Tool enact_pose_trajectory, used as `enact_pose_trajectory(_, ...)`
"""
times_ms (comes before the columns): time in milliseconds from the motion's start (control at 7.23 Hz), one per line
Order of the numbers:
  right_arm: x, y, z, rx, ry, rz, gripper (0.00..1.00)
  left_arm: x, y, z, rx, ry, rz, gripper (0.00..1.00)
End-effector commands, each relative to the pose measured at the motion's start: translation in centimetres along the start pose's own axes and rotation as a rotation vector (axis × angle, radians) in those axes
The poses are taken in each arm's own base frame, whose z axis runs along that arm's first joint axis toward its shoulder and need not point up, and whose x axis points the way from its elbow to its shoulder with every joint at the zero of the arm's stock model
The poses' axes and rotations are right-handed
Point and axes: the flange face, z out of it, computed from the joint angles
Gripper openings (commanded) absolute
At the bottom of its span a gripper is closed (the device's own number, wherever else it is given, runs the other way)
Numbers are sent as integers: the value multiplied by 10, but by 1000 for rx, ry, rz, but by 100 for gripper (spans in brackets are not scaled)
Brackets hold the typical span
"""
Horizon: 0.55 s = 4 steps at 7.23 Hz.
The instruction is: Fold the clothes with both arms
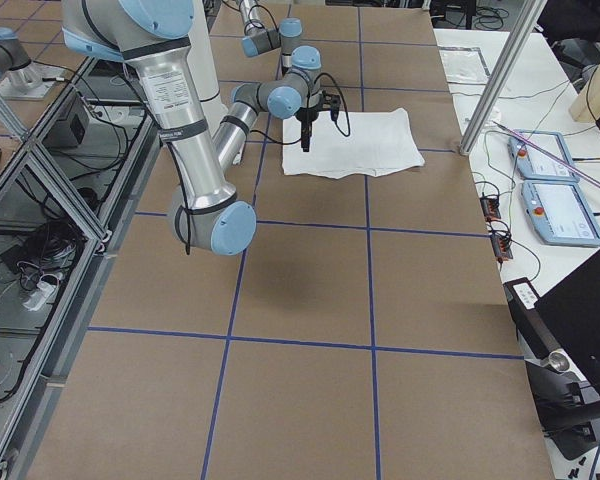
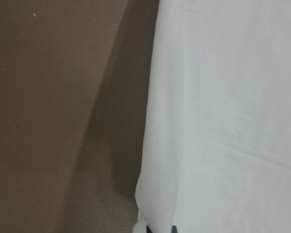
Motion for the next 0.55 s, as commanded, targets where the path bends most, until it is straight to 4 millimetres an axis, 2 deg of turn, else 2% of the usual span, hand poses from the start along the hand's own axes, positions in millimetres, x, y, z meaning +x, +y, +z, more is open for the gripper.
enact_pose_trajectory(0,-14,25,34,14,47,70,100,3,1,-3,-1,5,1,0)
enact_pose_trajectory(138,-18,33,45,5,61,102,100,4,3,-8,-1,6,1,0)
enact_pose_trajectory(277,-22,31,66,-4,94,143,100,5,4,-12,1,-4,-1,0)
enact_pose_trajectory(415,-40,26,85,5,117,180,100,6,5,-13,1,-1,0,0)
